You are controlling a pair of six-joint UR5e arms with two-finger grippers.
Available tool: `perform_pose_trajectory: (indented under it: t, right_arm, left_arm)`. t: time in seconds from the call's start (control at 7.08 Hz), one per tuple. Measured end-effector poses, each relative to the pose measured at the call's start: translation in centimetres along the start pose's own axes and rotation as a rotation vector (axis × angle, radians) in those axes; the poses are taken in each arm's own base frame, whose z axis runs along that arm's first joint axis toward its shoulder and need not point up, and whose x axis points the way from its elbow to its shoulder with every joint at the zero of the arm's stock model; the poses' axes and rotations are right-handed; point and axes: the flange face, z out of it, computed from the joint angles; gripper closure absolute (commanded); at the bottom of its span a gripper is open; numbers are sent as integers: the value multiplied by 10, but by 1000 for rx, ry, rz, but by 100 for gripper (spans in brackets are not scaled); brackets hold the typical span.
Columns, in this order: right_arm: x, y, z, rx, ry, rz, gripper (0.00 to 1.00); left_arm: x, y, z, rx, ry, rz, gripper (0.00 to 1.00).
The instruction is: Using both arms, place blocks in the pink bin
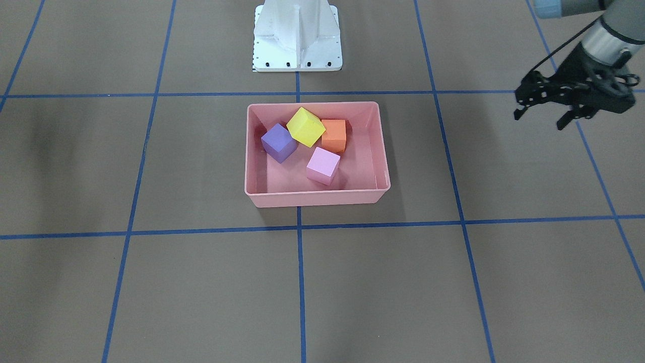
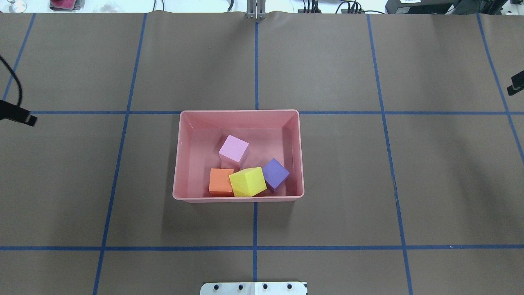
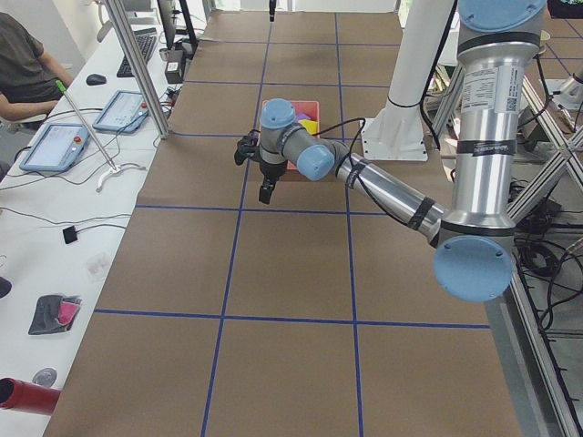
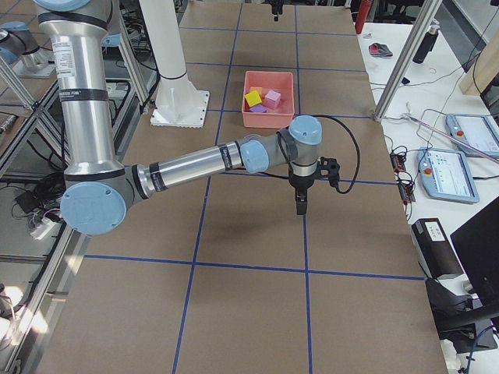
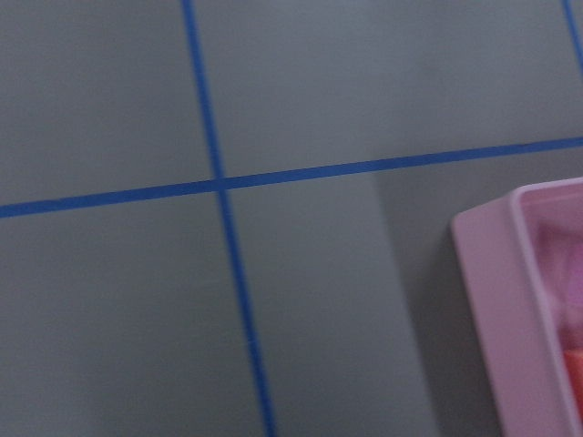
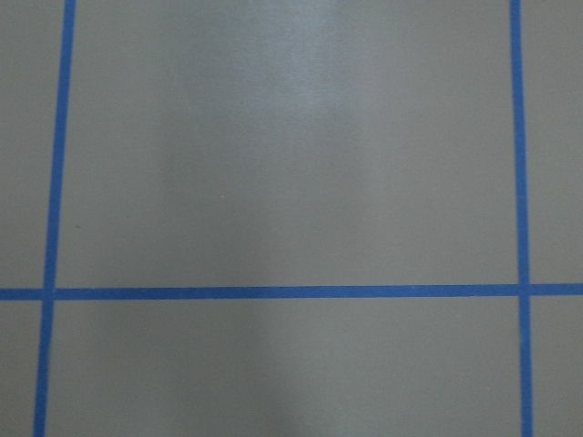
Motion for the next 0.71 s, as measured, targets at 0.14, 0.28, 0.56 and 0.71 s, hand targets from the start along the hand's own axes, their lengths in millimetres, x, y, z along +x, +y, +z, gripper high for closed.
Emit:
perform_pose_trajectory:
  t: [0.14,0.28,0.56,0.71]
  right_arm:
    - [25,14,1,-10,-4,-14,0]
    - [44,26,1,-17,-3,-29,0]
    - [61,39,4,-27,-1,-35,0]
    - [63,41,5,-29,0,-35,0]
  left_arm:
    - [-60,11,1,-18,-42,10,0]
    - [-107,21,4,-38,-66,-5,0]
    - [-158,36,8,-92,-61,-84,0]
    - [-169,41,8,-110,-59,-119,0]
